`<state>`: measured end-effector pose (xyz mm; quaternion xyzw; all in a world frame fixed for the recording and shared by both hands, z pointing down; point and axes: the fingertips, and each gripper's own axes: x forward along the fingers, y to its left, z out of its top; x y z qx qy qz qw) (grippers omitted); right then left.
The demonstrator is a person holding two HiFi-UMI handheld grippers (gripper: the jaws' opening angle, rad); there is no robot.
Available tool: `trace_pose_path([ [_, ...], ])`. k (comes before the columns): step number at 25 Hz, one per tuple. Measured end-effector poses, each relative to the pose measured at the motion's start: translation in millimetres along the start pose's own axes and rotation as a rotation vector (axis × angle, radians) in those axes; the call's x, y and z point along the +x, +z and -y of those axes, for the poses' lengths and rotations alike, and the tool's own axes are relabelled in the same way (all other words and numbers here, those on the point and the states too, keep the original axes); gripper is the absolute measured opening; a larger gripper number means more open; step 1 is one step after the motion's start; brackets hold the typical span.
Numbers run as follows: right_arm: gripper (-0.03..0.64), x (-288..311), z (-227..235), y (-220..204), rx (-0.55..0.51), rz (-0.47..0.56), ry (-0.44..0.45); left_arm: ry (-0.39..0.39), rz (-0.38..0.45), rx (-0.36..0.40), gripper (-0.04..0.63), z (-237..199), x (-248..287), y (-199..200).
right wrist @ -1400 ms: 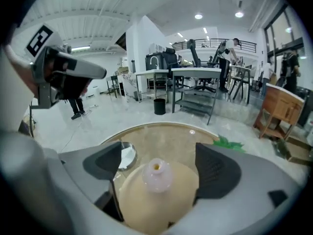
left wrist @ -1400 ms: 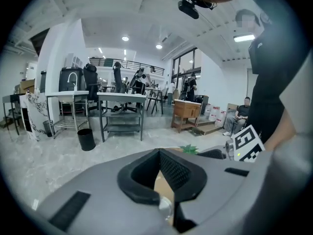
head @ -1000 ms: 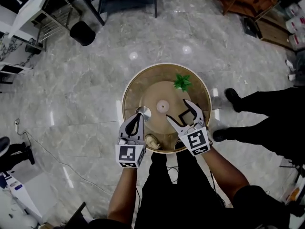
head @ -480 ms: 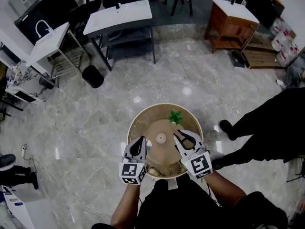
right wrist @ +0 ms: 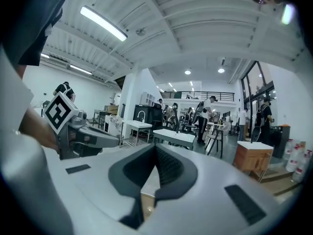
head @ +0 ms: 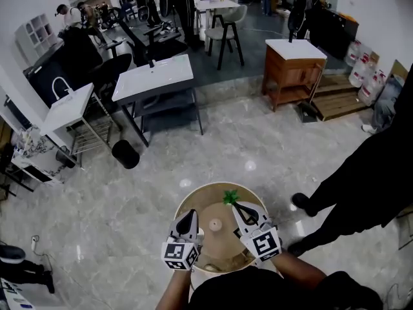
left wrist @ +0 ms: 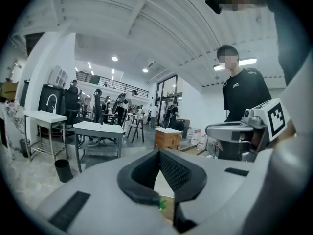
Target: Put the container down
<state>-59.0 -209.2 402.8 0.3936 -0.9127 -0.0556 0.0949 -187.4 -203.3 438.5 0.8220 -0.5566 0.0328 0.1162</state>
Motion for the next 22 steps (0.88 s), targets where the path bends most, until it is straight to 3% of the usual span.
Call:
trace_pose_path([
  [9,-0.002,-9,10,19,-0.021,0.027,-0.007,-0.002,0.012,0.101,-0.003,10,-3,14],
  [22,-0.002,-18,22,22,-0.027,0.03,-0.029,-0.033,0.01,0.114,-0.003,33,4,11],
])
